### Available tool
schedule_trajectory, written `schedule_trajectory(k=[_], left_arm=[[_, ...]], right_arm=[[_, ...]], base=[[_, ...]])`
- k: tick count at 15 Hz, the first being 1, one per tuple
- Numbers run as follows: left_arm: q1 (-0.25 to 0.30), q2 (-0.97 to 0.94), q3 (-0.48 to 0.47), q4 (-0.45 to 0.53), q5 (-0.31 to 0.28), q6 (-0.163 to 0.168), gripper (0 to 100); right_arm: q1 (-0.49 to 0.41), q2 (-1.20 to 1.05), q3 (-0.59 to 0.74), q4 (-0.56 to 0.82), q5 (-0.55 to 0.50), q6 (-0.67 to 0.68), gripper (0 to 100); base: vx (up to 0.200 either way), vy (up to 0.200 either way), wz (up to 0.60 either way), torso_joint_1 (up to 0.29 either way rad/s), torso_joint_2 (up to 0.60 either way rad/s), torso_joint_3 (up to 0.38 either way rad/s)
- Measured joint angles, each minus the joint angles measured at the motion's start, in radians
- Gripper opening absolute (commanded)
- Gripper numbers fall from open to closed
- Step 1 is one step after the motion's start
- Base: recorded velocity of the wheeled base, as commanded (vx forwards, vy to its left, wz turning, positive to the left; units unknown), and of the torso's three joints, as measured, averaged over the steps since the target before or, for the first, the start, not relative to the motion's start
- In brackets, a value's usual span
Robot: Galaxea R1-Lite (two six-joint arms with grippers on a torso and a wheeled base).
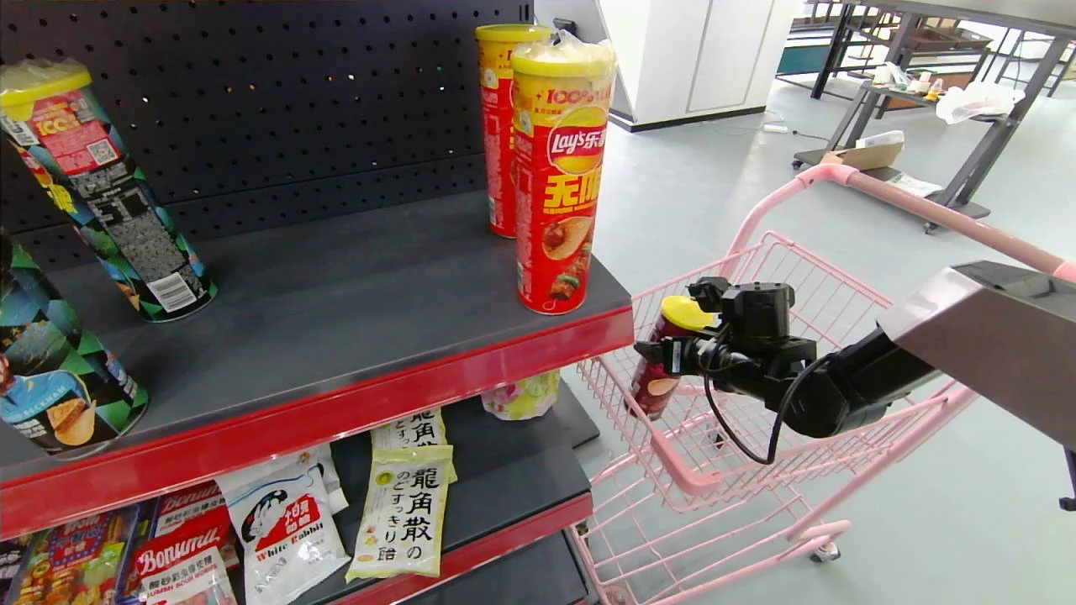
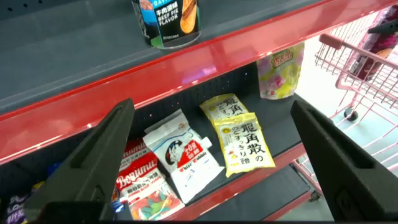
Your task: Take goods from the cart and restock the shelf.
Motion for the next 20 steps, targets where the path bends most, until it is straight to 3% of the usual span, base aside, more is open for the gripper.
schedule_trajectory(k=[1,2,8,13,16,20], left_arm=[[0.000,-0.001,0.000,0.002,0.001,0.000,100],[0.000,-0.002,-0.001,0.003,0.002,0.000,100],[0.000,0.003,-0.003,0.002,0.006,0.000,100],[-0.001,0.008,-0.008,0.001,0.006,0.000,100],[0.000,0.036,-0.015,0.001,0.007,0.001,100],[-0.003,0.118,-0.047,-0.003,-0.021,0.010,100]], right_arm=[[-0.005,0.018,-0.022,0.000,0.000,0.000,100],[-0.011,0.035,-0.038,-0.001,-0.001,0.000,0],[-0.017,0.079,-0.070,-0.022,-0.007,0.019,0],[-0.017,-0.113,0.054,0.011,-0.006,-0.009,0],[-0.031,-0.352,0.117,0.166,-0.007,-0.039,0],[-0.040,-0.710,0.147,0.577,-0.025,-0.051,0]], base=[[0.000,0.000,0.00,0.000,0.00,0.000],[0.000,0.000,0.00,0.000,0.00,0.000],[0.000,0.000,0.00,0.000,0.00,0.000],[0.000,0.000,0.00,0.000,0.00,0.000],[0.000,0.000,0.00,0.000,0.00,0.000],[0.000,0.000,0.00,0.000,0.00,0.000]])
